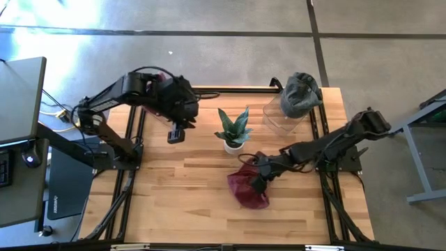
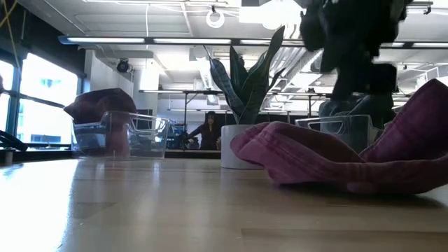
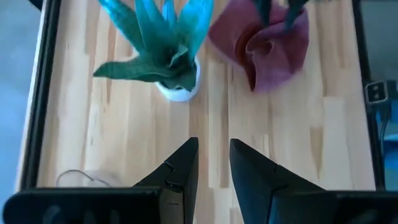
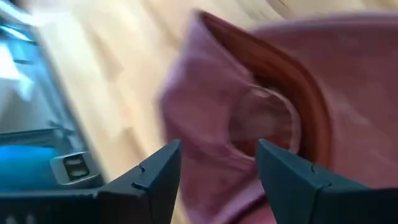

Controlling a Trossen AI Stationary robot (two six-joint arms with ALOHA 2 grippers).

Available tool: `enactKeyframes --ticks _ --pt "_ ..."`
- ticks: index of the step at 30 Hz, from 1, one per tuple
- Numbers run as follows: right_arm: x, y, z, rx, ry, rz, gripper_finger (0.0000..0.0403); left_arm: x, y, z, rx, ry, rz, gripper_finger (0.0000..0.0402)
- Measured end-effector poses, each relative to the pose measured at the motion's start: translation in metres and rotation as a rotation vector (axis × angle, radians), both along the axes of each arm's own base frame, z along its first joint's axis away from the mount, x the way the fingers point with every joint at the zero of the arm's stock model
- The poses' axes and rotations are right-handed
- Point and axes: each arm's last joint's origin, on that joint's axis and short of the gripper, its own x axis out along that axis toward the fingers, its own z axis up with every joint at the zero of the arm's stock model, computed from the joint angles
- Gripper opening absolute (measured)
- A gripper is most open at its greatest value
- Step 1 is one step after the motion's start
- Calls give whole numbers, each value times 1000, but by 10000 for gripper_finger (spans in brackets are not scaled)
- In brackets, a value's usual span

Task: Pick & Place hat
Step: Put the red cap into the left transparent bin

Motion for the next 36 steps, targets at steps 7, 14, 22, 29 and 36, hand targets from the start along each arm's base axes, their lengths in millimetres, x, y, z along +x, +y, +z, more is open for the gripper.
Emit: enactKeyframes --ticks 7,14,22,29,36 --pt "5 0 -45 -8 253 29 180 3 -9 -26 -40 14 7 87" --pt "5 11 -71 -7 359 69 104 5 -20 -40 -44 25 -27 87" --pt "-5 15 -40 10 335 -44 26 6 -23 -40 -38 24 -25 87" --pt "-27 9 -7 13 448 -222 18 6 -22 -40 -43 23 -10 87" --pt "-51 0 -40 56 709 -359 9 6 -22 -40 -50 24 -8 87"
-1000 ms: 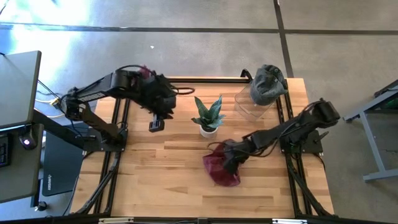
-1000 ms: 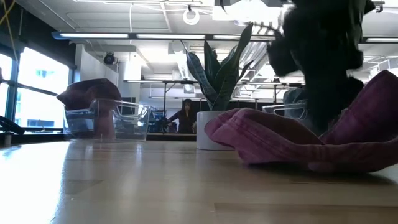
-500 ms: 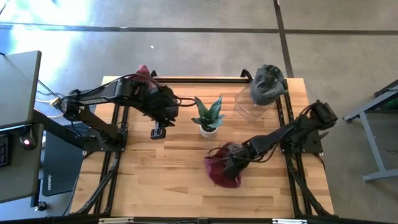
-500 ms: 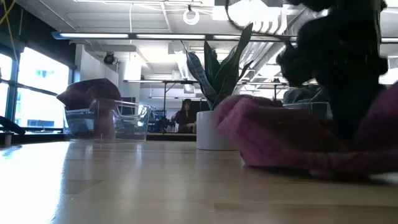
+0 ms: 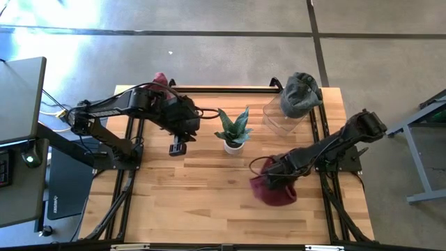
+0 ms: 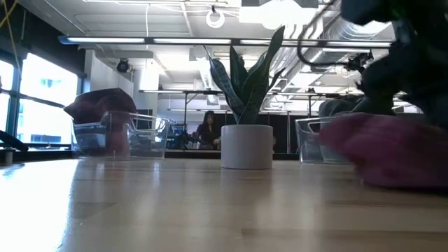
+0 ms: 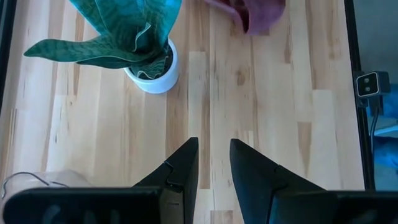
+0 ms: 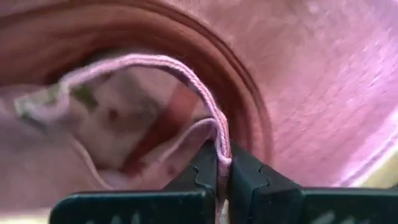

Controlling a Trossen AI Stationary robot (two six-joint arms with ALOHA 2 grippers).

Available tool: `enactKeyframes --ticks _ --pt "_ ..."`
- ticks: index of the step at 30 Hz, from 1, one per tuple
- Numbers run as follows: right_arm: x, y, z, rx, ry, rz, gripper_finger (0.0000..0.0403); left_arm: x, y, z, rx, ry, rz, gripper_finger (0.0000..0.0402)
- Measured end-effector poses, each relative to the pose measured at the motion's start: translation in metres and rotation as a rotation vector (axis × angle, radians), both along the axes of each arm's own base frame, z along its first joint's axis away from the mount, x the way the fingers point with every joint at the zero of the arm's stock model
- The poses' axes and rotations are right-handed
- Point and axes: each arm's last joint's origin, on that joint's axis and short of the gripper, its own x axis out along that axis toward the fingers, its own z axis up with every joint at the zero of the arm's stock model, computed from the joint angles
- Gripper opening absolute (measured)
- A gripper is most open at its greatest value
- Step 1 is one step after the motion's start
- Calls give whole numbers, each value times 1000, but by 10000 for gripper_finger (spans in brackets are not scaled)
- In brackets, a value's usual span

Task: Pick & Place hat
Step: Put the red cap into the left transparent bin

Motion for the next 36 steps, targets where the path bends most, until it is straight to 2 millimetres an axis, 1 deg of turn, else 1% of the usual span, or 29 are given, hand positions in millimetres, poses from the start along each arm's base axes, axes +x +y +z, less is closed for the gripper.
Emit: enactKeyframes --ticks 3,5,7,9,11,14,16,18,20,22,25,27,29,32,33,34,36 --pt "-5 -1 -5 -1 42 -57 10 0 0 0 -8 2 13 87" --pt "-8 -2 -6 -2 70 -63 27 0 0 0 -13 3 20 87" --pt "-10 -3 -5 10 91 -39 59 0 0 0 -13 3 20 87" --pt "-14 -4 -1 28 115 -15 101 0 0 0 -14 3 20 87" --pt "-20 -6 6 46 126 11 144 0 0 0 -14 3 20 87" --pt "-28 -9 22 65 71 25 198 0 0 0 -16 4 18 87" --pt "-32 -11 33 89 7 1 219 0 0 0 -20 4 15 87" --pt "-33 -12 43 105 -83 -19 225 0 0 0 -19 4 15 87" --pt "-31 -10 52 121 -199 -7 223 0 0 0 -19 4 15 87" --pt "-25 -6 58 149 -313 37 210 0 0 0 -19 3 15 87" --pt "-12 4 62 205 -479 160 172 0 0 0 -18 3 13 87" --pt "-3 11 59 219 -528 217 135 0 0 0 -16 3 9 87" --pt "4 16 48 214 -508 244 92 0 0 0 -10 2 7 87" --pt "15 19 25 192 -428 288 24 1 0 0 -1 -3 -3 87" --pt "17 19 16 178 -393 291 12 1 0 0 1 -6 -3 87" --pt "20 18 7 157 -347 278 9 1 0 0 1 -8 -3 87" --pt "21 14 -11 105 -225 193 19 1 0 0 5 -12 -7 87"
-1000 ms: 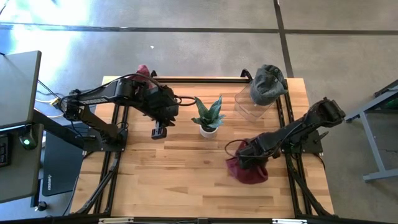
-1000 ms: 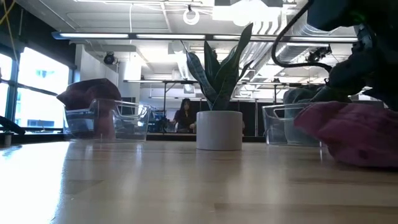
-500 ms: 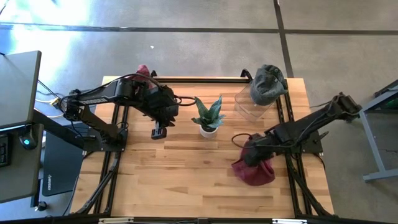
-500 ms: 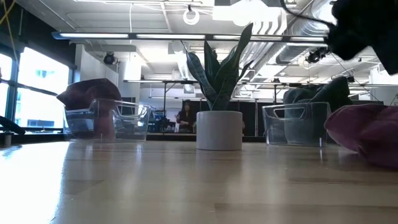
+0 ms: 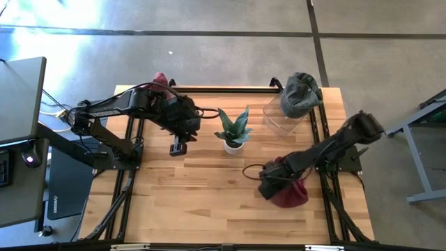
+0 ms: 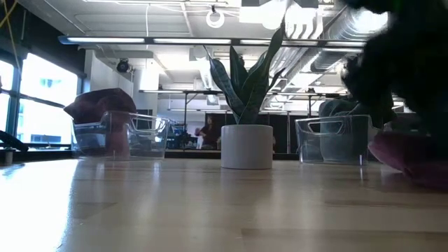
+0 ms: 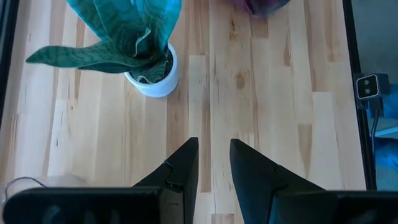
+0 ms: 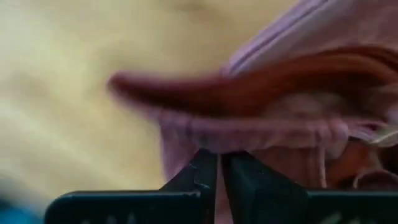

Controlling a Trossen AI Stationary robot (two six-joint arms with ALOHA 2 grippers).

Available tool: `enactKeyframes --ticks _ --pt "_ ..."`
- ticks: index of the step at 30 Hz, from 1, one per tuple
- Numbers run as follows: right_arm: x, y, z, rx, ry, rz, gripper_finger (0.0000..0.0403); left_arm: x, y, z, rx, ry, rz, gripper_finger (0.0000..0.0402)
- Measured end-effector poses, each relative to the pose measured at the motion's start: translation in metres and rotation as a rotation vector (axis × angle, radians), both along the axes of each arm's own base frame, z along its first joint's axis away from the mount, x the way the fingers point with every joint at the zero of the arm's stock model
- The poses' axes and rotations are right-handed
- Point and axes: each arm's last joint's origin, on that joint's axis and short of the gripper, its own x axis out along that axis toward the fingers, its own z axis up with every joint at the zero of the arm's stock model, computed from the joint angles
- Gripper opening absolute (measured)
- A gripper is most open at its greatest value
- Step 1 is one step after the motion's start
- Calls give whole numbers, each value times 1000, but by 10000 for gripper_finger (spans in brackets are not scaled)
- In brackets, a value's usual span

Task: Pick & Place hat
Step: Put the red cap into the left transparent bin

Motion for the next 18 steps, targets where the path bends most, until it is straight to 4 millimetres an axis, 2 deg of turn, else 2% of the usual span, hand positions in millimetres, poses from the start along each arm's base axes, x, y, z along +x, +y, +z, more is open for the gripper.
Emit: enactKeyframes --ticks 3,6,8,11,14,18 --pt "0 -4 -22 -45 149 -86 21 1 0 1 1 -17 -1 87" --pt "4 -7 -23 -25 165 -81 6 2 0 1 1 -21 -1 87" --pt "6 -8 -14 -45 147 -79 3 1 0 1 -2 -18 3 87" --pt "8 -9 15 -22 70 -68 13 1 0 1 -3 -18 5 87" --pt "0 -7 34 -4 6 -39 25 1 0 1 -3 -17 5 87" --pt "-12 4 50 54 -61 42 70 1 0 1 -3 -10 5 87"
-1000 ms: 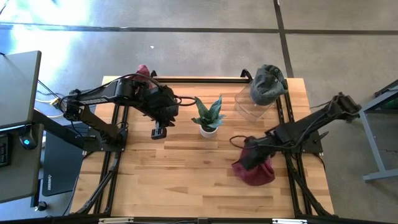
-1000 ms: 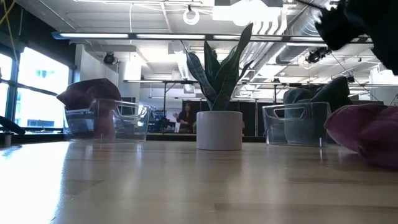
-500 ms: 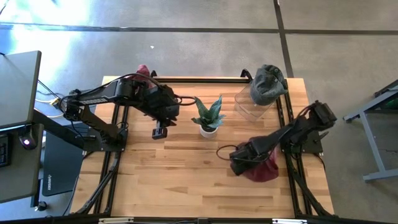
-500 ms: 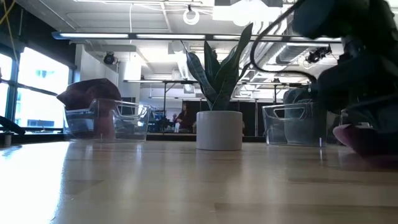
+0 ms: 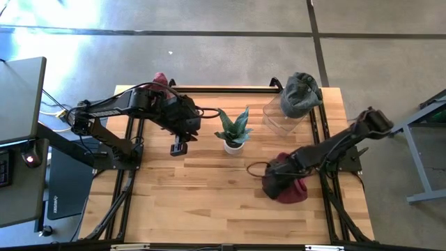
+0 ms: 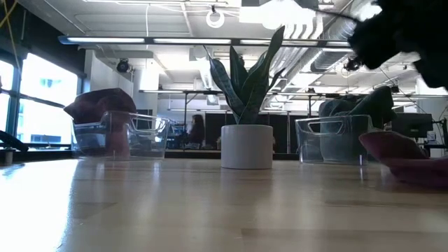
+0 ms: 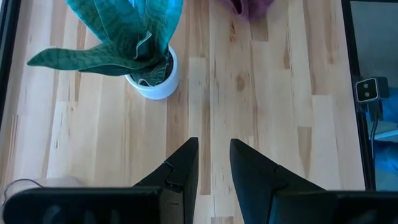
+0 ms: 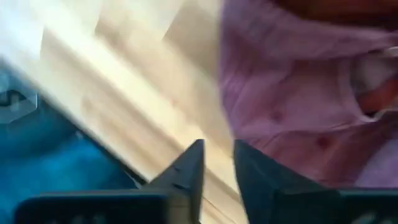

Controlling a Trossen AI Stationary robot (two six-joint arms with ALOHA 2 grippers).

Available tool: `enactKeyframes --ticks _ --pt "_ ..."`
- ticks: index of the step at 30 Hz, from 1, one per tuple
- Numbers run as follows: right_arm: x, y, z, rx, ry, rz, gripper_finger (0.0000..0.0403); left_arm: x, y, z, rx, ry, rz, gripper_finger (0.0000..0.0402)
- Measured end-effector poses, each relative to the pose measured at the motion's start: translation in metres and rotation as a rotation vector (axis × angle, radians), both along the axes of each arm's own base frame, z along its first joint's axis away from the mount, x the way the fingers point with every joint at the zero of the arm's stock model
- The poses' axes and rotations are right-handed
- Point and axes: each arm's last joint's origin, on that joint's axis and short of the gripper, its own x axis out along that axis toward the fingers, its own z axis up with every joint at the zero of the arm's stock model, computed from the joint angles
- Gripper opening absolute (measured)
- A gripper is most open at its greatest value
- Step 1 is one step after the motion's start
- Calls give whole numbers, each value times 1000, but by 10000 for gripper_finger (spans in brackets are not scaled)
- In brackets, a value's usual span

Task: Pick & Place hat
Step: Put the red cap into the left transparent bin

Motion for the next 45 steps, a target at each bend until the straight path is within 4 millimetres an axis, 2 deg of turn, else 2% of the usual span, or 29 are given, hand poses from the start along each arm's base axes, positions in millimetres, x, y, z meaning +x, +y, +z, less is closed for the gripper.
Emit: enactKeyframes --ticks 5,9,13,18,22,27,30,34,37,40,41,45 --pt "-9 36 7 21 -203 333 170 0 0 0 -1 2 -1 87" --pt "-21 58 3 -72 -322 641 228 0 0 0 -1 2 0 87" --pt "-31 67 -1 -274 -386 799 239 0 0 0 -1 2 0 87" --pt "-39 73 -23 -386 -270 964 234 0 0 0 -3 2 2 87" --pt "-38 82 -42 -438 -229 1053 228 0 0 0 -4 -4 2 87" --pt "-35 86 -68 -467 -116 1018 204 2 0 1 -8 -18 8 87" --pt "-34 87 -77 -484 -61 944 171 3 0 2 -16 -31 21 87" --pt "-34 83 -78 -527 -21 852 97 3 0 2 -16 -39 21 87" --pt "-32 80 -72 -513 -26 820 31 4 0 3 -17 -44 20 87" --pt "-29 74 -58 -498 -67 800 16 4 0 3 -9 -53 -1 87" --pt "-27 71 -49 -483 -93 783 20 4 -1 3 -12 -54 -20 87" --pt "-16 58 7 -348 -303 672 18 5 -3 4 -19 -78 -146 87"
